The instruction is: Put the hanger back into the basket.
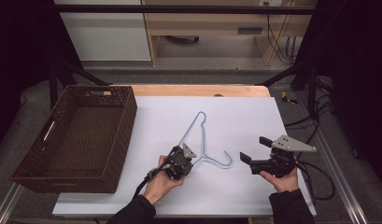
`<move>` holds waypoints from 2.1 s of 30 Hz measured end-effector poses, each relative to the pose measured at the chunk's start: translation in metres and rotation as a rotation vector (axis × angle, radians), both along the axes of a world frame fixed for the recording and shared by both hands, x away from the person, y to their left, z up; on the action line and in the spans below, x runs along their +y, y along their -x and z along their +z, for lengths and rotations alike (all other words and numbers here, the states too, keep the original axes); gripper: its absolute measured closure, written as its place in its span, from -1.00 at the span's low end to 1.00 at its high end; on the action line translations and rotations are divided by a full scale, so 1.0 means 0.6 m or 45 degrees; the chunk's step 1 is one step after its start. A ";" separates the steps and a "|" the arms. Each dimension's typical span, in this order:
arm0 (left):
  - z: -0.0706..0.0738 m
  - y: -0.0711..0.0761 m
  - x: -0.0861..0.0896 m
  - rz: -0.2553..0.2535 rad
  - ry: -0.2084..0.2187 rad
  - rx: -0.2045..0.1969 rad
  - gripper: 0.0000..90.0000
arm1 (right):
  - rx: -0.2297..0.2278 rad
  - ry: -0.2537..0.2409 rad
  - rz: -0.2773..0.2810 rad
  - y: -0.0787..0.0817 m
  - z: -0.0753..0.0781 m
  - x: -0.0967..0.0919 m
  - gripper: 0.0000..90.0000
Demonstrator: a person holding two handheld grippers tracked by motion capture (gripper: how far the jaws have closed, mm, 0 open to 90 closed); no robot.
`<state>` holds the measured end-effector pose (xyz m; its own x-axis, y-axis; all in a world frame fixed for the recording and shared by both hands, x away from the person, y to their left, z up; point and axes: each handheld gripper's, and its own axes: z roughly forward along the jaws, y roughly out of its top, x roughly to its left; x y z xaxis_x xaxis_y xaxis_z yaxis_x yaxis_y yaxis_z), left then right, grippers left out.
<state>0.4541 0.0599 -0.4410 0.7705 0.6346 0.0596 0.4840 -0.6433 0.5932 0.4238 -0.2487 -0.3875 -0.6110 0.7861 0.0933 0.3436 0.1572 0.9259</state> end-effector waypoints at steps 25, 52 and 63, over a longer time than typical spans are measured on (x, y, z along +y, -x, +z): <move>0.040 0.004 0.021 0.022 0.081 -0.038 0.94 | 0.058 0.028 0.106 -0.004 -0.022 0.041 -0.79; 0.067 0.004 0.043 0.043 0.113 -0.065 0.94 | 0.174 0.067 0.247 -0.014 -0.063 0.093 -0.61; 0.072 0.004 0.046 0.047 0.117 -0.071 0.94 | 0.225 0.051 0.238 -0.034 -0.088 0.113 -0.59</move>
<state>0.4514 0.0878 -0.3981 0.7438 0.6671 0.0419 0.4710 -0.5676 0.6753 0.4440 -0.1810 -0.4405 -0.7229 0.6664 0.1826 0.4611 0.2683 0.8458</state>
